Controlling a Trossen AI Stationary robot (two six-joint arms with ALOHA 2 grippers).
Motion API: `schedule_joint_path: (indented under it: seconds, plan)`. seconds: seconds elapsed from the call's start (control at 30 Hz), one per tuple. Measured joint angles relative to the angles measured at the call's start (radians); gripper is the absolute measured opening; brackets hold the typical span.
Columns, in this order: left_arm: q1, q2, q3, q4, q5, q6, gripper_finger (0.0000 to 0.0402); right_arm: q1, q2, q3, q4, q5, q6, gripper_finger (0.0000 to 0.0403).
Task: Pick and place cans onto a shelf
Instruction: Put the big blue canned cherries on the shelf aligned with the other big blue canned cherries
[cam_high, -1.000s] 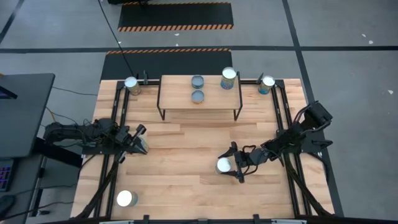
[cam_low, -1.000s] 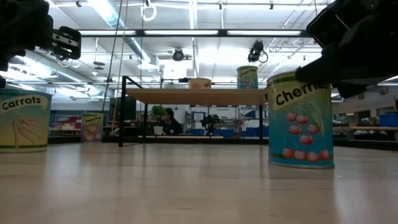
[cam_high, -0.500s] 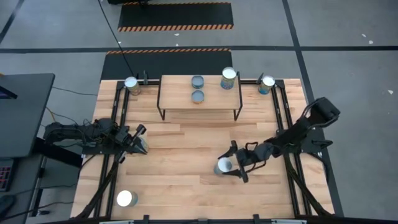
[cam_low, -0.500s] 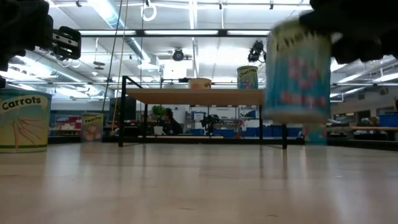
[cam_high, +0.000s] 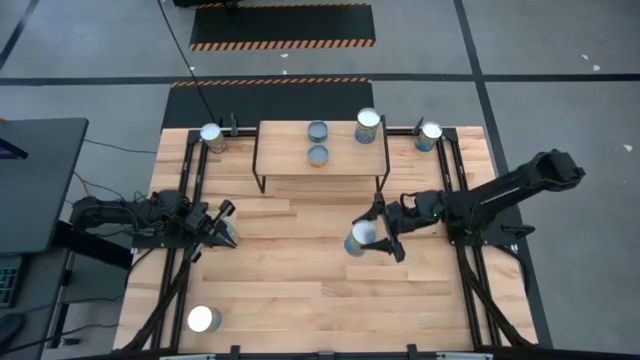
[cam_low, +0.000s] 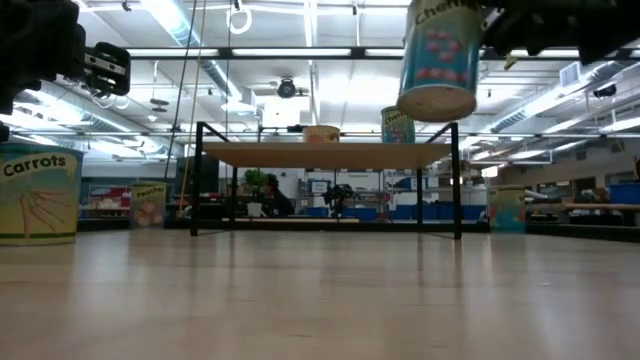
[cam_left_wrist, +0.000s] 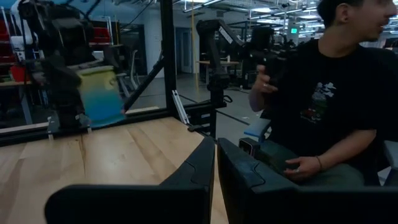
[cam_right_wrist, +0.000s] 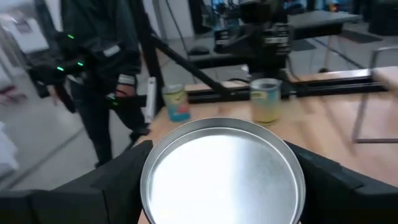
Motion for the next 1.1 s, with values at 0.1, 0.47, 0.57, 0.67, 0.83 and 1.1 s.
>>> schedule_joint_path:
  seconds: [0.1, 0.47, 0.57, 0.67, 0.83, 1.1]
  plan:
    - [0.0, 0.0, 0.0, 0.0, 0.0, 0.0, 0.0027, -0.027, -0.025, 0.066, -0.091, -0.011, -0.054, 0.0325]
    - [0.0, 0.0, 0.0, 0.0, 0.0, 0.0, 0.0027, -0.164, 0.007, 0.358, -0.361, -0.148, -0.143, 0.0325]
    - [0.0, 0.0, 0.0, 0.0, 0.0, 0.0, 0.0027, -0.201, 0.007, 0.403, -0.406, -0.185, -0.162, 0.0325]
    - [0.0, 0.0, 0.0, 0.0, 0.0, 0.0, 0.0027, -0.237, -0.009, 0.424, -0.431, -0.218, -0.163, 0.0325]
    - [0.0, 0.0, 0.0, 0.0, 0.0, 0.0, 0.0027, -0.309, -0.021, 0.442, -0.493, -0.277, -0.148, 0.0325]
    - [0.0, 0.0, 0.0, 0.0, 0.0, 0.0, 0.0027, -0.457, -0.029, 0.538, -0.593, -0.407, -0.169, 0.0325]
